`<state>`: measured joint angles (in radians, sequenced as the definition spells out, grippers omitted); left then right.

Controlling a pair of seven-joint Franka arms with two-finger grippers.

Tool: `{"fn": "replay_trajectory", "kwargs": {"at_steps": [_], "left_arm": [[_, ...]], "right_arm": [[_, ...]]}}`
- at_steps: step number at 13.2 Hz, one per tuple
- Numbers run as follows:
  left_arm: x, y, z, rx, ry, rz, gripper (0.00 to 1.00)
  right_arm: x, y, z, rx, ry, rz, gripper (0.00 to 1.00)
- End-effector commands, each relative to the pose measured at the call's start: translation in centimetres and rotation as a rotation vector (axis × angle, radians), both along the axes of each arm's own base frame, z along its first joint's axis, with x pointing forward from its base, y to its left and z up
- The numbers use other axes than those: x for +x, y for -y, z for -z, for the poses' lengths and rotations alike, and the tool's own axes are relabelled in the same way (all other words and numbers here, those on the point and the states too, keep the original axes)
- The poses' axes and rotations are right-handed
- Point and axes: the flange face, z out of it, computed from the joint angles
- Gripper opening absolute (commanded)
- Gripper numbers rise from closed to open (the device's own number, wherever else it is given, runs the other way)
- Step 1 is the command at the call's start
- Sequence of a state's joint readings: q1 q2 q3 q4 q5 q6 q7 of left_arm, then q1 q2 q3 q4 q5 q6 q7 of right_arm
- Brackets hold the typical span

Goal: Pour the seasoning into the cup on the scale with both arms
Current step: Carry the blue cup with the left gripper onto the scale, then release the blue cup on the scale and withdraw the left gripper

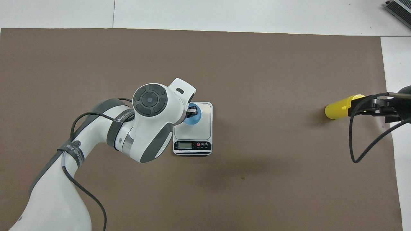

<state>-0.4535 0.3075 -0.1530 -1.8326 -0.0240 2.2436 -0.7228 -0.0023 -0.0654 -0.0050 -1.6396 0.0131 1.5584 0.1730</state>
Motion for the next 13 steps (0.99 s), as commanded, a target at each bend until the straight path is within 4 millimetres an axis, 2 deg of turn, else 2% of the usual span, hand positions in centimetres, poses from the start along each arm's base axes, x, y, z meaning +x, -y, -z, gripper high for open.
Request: {"fn": "replay_trajectory", "kwargs": {"at_steps": [1,6,7,8,9,10,12,13], "left_arm": [[0.3,0.3,0.3,0.0,0.025,0.005,0.0],[0.4,0.4,0.3,-0.002,0.029,0.004,0.0],[0.4,0.4,0.3,-0.002,0.029,0.004,0.14],[0.4,0.4,0.3,-0.003,0.03,0.004,0.54],[0.4,0.4,0.2,-0.001,0.028,0.004,0.86],[0.4,0.2,0.3,0.006,0.022,0.002,1.0],[0.6,-1.0,-0.8,0.018,0.015,-0.008,1.0],[1.1,-2.8,-2.8,0.028,0.015,-0.027,1.0]], "right_arm": [[-0.8,0.4,-0.2,0.001,-0.008,-0.013,1.0],[-0.8,0.5,-0.1,0.001,-0.011,-0.015,1.0],[-0.8,0.5,-0.1,0.001,-0.011,-0.013,1.0],[-0.8,0.5,-0.2,0.001,-0.01,-0.015,1.0],[-0.8,0.4,-0.1,0.001,-0.011,-0.013,1.0],[-0.8,0.4,-0.2,0.001,-0.008,-0.012,1.0],[-0.8,0.4,-0.1,0.001,-0.002,-0.012,1.0],[-0.8,0.4,-0.1,0.001,-0.001,-0.01,1.0]]}}
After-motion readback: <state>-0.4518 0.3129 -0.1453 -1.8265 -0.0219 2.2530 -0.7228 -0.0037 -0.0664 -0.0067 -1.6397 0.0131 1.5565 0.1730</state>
